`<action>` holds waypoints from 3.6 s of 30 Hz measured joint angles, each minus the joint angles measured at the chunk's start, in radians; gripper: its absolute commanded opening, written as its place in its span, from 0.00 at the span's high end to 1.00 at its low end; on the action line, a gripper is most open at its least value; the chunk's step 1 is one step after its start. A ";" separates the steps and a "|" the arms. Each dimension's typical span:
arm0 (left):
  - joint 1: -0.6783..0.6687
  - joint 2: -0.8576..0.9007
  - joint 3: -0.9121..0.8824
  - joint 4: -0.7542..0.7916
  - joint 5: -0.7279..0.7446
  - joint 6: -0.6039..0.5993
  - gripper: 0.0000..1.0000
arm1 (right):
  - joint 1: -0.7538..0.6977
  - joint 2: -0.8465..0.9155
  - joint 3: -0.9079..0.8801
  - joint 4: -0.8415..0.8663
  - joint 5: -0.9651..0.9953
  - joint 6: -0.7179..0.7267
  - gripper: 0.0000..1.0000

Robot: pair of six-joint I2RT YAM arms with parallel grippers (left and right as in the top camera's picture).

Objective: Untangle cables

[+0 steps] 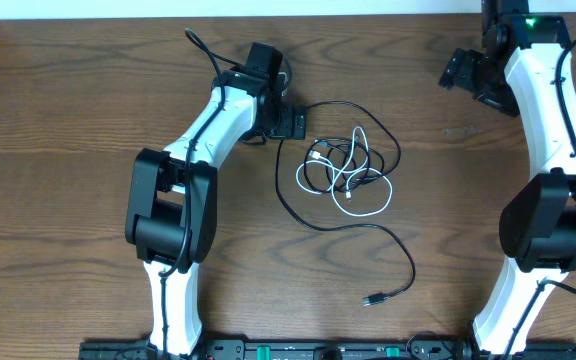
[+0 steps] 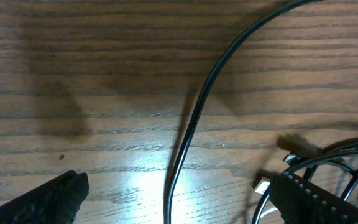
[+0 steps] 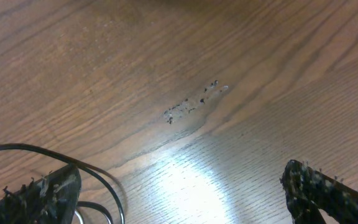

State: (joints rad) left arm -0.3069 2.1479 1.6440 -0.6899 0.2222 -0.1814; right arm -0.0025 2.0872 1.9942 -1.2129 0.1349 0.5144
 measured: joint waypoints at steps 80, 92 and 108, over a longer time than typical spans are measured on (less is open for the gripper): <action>-0.086 -0.894 -0.016 0.665 0.042 -0.201 0.92 | 0.000 0.000 0.000 -0.001 0.000 0.000 0.01; -0.086 -0.865 -0.016 0.756 -0.096 -0.150 0.92 | 0.000 0.000 0.000 -0.001 0.000 0.000 0.01; 0.043 -0.711 -0.017 1.031 -0.281 -0.076 0.93 | 0.000 0.000 0.000 -0.001 0.000 0.000 0.01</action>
State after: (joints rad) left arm -0.2642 1.4364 1.6272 0.3412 -0.0589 -0.2573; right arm -0.0025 2.0872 1.9942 -1.2140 0.1349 0.5144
